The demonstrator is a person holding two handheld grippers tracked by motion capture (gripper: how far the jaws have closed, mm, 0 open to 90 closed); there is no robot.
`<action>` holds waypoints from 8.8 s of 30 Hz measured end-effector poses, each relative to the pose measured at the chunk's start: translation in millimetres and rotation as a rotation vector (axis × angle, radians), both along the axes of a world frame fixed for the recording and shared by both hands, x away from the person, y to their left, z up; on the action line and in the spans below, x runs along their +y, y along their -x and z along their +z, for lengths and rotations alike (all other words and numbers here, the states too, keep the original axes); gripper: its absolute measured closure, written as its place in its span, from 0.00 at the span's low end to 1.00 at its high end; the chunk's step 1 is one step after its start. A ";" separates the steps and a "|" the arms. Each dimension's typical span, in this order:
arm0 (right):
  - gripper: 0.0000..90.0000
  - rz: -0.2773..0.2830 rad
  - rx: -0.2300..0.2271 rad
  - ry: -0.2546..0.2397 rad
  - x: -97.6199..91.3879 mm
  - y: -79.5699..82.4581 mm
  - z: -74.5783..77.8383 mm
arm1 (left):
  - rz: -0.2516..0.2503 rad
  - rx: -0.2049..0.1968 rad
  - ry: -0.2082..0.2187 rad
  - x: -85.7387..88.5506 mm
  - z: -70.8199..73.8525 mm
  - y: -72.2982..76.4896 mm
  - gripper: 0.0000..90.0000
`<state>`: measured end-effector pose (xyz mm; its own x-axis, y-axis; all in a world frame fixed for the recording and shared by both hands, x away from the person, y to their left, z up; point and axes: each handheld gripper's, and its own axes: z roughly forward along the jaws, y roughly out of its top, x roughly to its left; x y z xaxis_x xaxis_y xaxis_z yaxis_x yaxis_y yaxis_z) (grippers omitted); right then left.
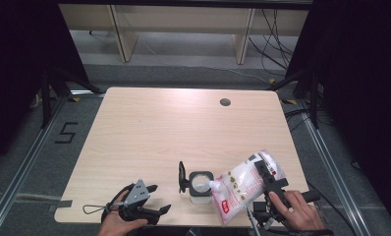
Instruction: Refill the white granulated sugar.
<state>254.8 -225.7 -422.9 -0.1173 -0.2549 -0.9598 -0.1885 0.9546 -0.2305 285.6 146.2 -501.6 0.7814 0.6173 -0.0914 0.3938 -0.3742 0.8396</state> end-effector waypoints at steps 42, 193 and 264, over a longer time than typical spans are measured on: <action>0.43 0.058 -0.008 -0.055 -5.0 -5.3 -4.8 | 0.006 0.002 0.007 0.3 0.4 0.2 0.22; 0.51 0.111 -0.047 -0.023 -9.7 4.2 -16.8 | 0.004 0.000 0.004 3.1 2.3 -0.6 0.22; 0.51 0.124 -0.079 0.032 -3.0 11.1 -6.2 | 0.006 0.000 0.004 2.2 1.5 -1.0 0.22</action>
